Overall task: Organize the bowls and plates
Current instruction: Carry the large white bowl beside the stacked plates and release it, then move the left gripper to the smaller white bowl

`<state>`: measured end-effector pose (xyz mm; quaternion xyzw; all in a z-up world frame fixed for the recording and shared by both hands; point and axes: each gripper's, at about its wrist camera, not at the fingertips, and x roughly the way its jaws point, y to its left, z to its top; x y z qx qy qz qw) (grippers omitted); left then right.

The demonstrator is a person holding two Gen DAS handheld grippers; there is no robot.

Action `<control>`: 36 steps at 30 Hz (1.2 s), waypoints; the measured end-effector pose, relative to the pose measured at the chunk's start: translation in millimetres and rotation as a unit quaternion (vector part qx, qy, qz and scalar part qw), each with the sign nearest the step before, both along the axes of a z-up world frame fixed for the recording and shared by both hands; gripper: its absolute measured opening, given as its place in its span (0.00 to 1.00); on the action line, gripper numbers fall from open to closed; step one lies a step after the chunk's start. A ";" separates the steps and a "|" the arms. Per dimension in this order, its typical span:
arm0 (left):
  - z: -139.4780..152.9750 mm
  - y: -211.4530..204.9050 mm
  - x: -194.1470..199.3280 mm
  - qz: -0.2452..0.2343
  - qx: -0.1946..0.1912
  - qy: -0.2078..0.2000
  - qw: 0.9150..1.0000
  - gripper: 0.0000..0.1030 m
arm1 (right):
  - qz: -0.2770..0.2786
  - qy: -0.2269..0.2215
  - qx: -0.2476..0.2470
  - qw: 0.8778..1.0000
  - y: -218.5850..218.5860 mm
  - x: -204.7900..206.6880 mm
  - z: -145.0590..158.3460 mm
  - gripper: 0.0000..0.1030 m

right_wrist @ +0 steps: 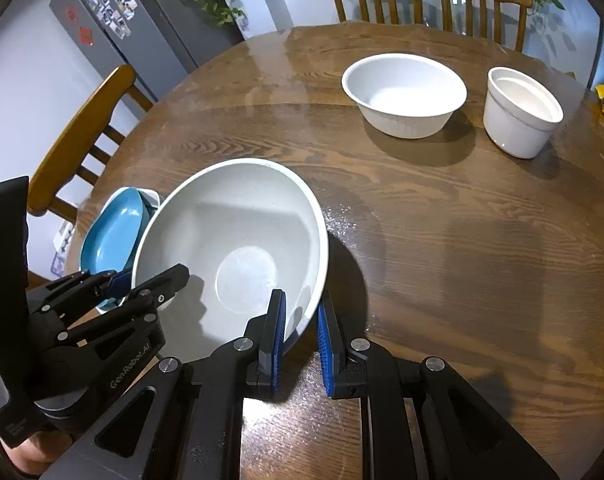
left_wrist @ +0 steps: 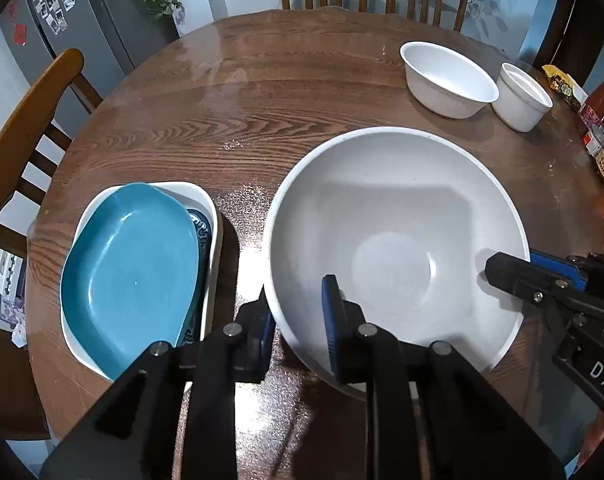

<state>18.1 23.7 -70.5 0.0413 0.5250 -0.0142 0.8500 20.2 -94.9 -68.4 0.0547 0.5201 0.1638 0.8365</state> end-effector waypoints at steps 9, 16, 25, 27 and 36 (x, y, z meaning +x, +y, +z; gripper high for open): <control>-0.4 -7.5 3.3 -0.017 0.006 0.001 1.000 0.22 | -0.013 -0.003 -0.004 1.000 -1.9 -0.9 0.9 0.16; -2.0 -12.6 3.8 -0.025 0.011 0.001 1.000 0.27 | -0.025 0.001 0.008 1.000 -7.3 -1.2 0.5 0.16; 11.4 -7.9 -3.9 -0.008 0.011 -0.017 1.000 0.73 | -0.039 -0.031 0.008 0.999 -19.2 -11.2 17.0 0.50; 18.1 -3.0 -8.2 -0.005 0.002 -0.021 1.000 0.74 | -0.044 -0.033 0.015 0.998 -25.5 -14.3 20.4 0.50; 51.5 38.2 -34.1 0.045 -0.034 -0.051 0.997 0.84 | -0.080 -0.038 0.044 0.995 -66.8 -37.1 30.2 0.50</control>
